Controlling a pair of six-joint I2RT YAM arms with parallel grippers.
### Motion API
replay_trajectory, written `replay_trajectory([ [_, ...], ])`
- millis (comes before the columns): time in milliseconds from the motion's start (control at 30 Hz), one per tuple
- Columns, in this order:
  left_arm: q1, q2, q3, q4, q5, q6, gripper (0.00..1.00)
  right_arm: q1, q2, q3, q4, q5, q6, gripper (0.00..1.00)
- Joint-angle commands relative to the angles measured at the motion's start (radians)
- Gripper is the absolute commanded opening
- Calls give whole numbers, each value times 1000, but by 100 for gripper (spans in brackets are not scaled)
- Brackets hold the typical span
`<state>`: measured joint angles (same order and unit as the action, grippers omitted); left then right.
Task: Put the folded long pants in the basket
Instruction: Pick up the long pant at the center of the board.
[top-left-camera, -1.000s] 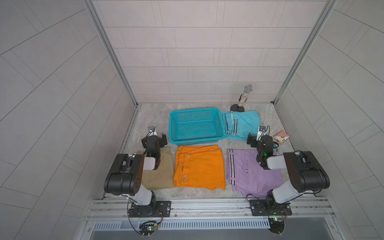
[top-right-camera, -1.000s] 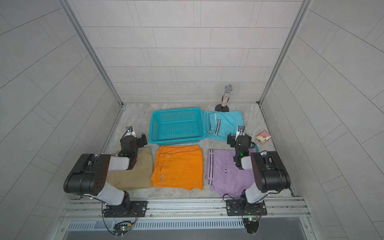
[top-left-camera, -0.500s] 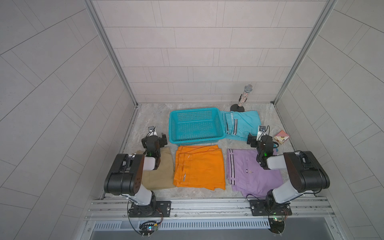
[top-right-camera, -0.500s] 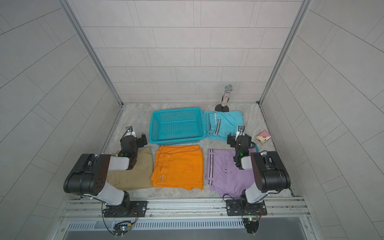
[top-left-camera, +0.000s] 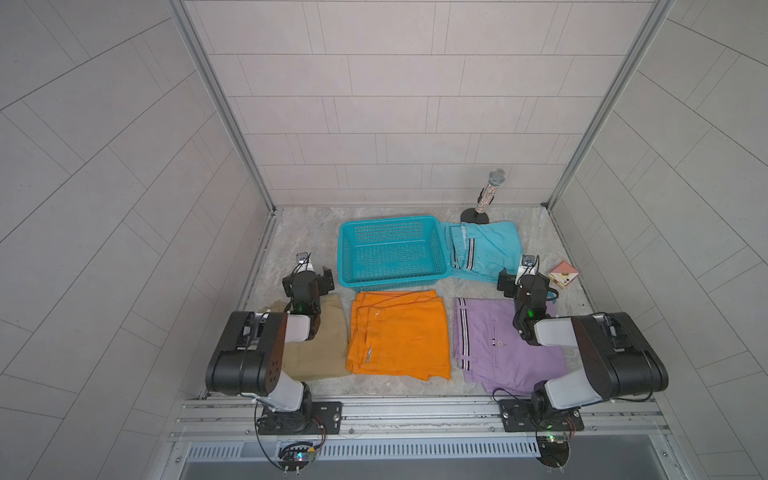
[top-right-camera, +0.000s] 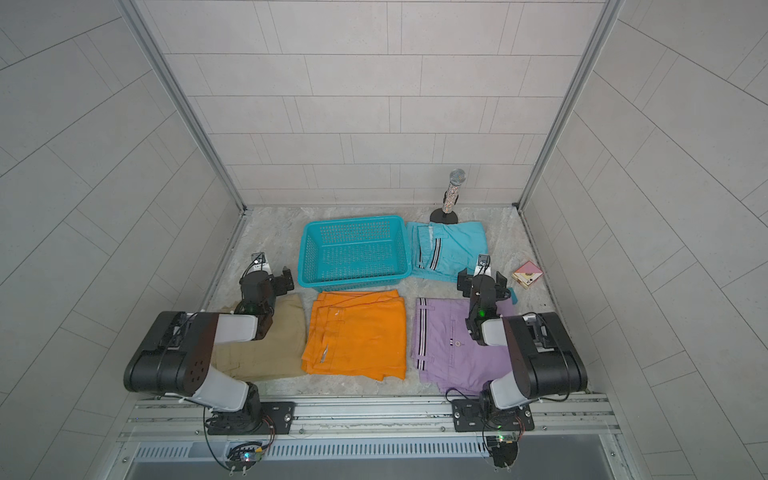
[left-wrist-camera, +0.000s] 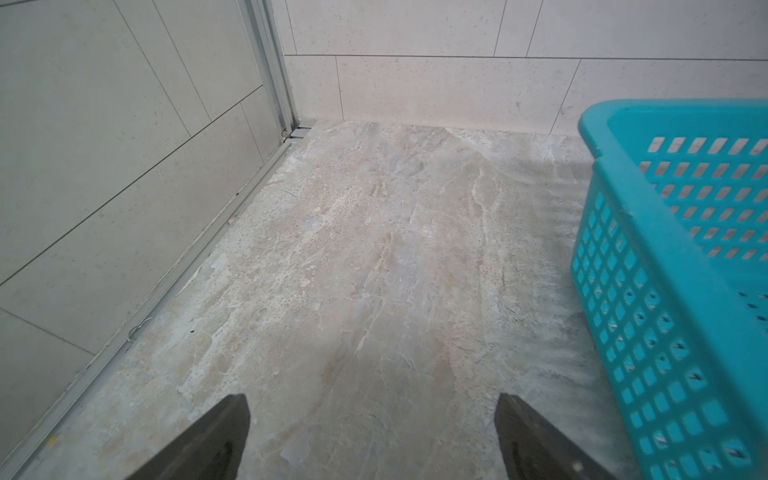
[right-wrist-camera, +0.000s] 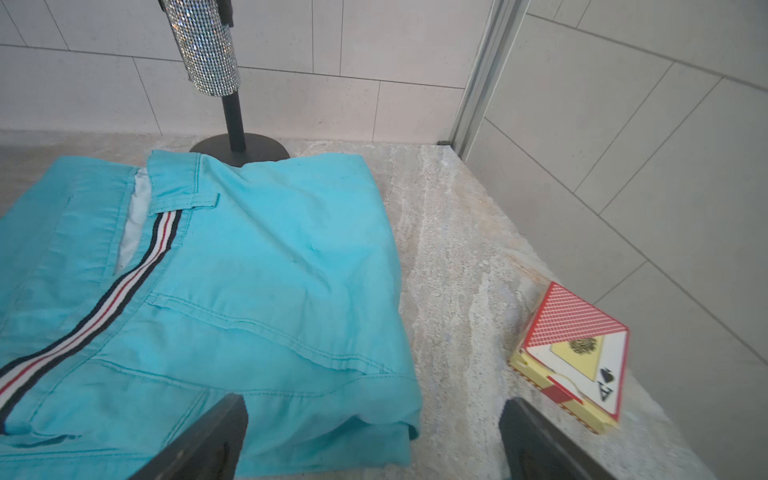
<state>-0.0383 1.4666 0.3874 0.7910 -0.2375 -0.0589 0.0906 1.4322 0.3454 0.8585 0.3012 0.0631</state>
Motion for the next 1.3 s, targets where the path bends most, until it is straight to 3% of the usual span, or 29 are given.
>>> replay_trajectory([
  [0, -19, -166, -15, -92, -95, -8, 100, 102, -106, 79, -135, 193, -76, 100],
  [67, -43, -260, -71, -51, -136, -12, 100, 128, -175, 143, -318, 206, 34, 100],
  [167, -164, -413, -74, -156, -273, 59, 100, 127, -295, 271, -790, 37, 331, 100],
  [200, -192, -458, -53, -233, -296, 52, 100, 129, -319, 307, -851, -55, 386, 99],
  [300, -223, -578, 35, -509, -350, -175, 100, 148, -400, 305, -1002, -307, 516, 94],
  [367, -223, -645, 107, -736, -290, -380, 100, 185, -465, 285, -1080, -388, 576, 93],
  [467, -223, -745, 198, -1012, -157, -535, 100, 258, -540, 207, -1120, -512, 646, 92],
  [567, -222, -784, 240, -1135, 33, -589, 100, 346, -545, 159, -1134, -621, 704, 90],
  [767, -222, -586, 258, -1270, 415, -750, 100, 451, -452, 121, -992, -788, 773, 87],
  [900, -224, -514, 238, -1339, 453, -768, 100, 489, -343, 180, -978, -815, 740, 87],
  [1067, -224, -593, 197, -1376, 406, -776, 100, 516, -156, 230, -937, -853, 728, 82],
  [1267, -224, -582, 173, -1366, 475, -772, 100, 530, -38, 272, -997, -761, 693, 76],
])
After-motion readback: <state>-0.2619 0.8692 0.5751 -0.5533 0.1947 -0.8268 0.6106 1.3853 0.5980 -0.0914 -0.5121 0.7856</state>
